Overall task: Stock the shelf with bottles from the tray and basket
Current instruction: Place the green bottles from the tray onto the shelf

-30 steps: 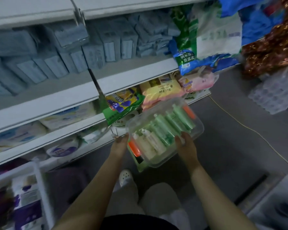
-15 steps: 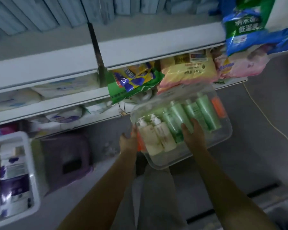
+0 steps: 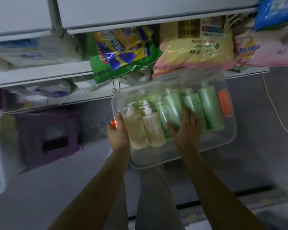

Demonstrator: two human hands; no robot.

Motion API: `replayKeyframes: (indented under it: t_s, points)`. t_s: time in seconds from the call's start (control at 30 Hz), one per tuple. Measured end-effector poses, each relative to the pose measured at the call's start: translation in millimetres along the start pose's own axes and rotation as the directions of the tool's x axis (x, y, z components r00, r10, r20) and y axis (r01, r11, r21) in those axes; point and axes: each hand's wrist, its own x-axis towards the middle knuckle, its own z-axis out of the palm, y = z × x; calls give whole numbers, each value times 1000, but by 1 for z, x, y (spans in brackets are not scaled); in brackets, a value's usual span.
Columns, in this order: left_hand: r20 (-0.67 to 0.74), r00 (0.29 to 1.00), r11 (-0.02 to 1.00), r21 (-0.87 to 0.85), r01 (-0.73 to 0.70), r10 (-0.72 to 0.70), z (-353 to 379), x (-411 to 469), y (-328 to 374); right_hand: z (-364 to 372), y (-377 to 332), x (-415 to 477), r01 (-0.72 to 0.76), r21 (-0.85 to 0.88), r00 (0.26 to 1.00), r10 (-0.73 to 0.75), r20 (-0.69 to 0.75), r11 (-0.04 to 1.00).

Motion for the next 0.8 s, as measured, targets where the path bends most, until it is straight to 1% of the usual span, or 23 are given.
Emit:
replayKeyframes:
  t_s: [0.03, 0.1, 0.13, 0.23, 0.3, 0.33, 0.37, 0.4, 0.43, 0.47, 0.5, 0.53, 0.57, 0.6, 0.67, 0.7, 0.73, 0.77, 0.8]
  points:
    - [-9, 1000, 1000, -4, -5, 5, 1, -1, 0, -1, 1, 3, 25, -43, 1000, -25, 3, 999]
    - [-34, 999, 1000, -8, -11, 11, 2, -3, 0, -5, 1, 11, 30, -95, 998, -24, 60, 995]
    - [-43, 999, 1000, -13, -14, 13, 2, -4, 0, -6, 0, 15, 30, -107, 995, -20, 93, 994]
    - [-56, 998, 1000, -29, -9, 8, 5, -3, -2, -12, -1, 21, 56, -115, 991, -41, 129, 992]
    - [-81, 996, 999, -22, -28, 26, 5, 0, -4, -16, 1, 24, 54, -62, 981, -42, 189, 997]
    - [-99, 994, 999, -14, -35, 34, 6, 1, -5, -17, 3, 26, 29, -10, 974, -26, 227, 1000]
    - [-109, 993, 999, -5, -34, 33, 6, 3, -7, -19, 5, 29, -13, 75, 964, -7, 267, 997]
    - [-111, 993, 1000, -5, -30, 29, 6, 4, -7, -22, 7, 32, -76, 199, 946, 7, 325, 977]
    - [-108, 994, 1000, -8, -26, 25, 6, 5, -8, -25, 9, 33, -163, 364, 923, 11, 386, 917]
    - [-100, 995, 1000, -8, -21, 21, 6, 6, -8, -33, 9, 31, -273, 517, 890, 9, 456, 811]
    - [-82, 996, 1000, -6, -16, 15, 5, 6, -8, -41, 10, 28, -373, 622, 852, -11, 523, 688]
    - [-57, 998, 1000, -6, -17, 17, 4, 6, -7, -50, 11, 23, -428, 684, 826, -50, 561, 591]
    - [-36, 999, 1000, -9, -28, 27, 2, 3, -6, -62, 11, 17, -459, 713, 806, -89, 585, 530]
    - [-36, 998, 999, 4, -46, 46, -2, 0, -5, -75, 10, 10, -464, 733, 788, -145, 598, 498]
    - [-118, 985, 991, 73, -116, 124, -14, -11, 1, -98, 7, -5, -478, 759, 749, -247, 615, 442]
    - [-156, 973, 984, 90, -157, 169, -22, -19, 6, -110, 3, -12, -503, 763, 735, -265, 625, 405]
    - [-166, 966, 979, 75, -189, 199, -30, -30, 14, -120, 0, -19, -533, 760, 717, -279, 639, 373]
    - [-140, 971, 981, 17, -195, 195, -39, -43, 21, -128, -5, -26, -565, 753, 693, -302, 655, 337]
    - [-80, 980, 981, -66, -185, 180, -47, -58, 29, -135, -9, -31, -571, 755, 676, -336, 655, 322]
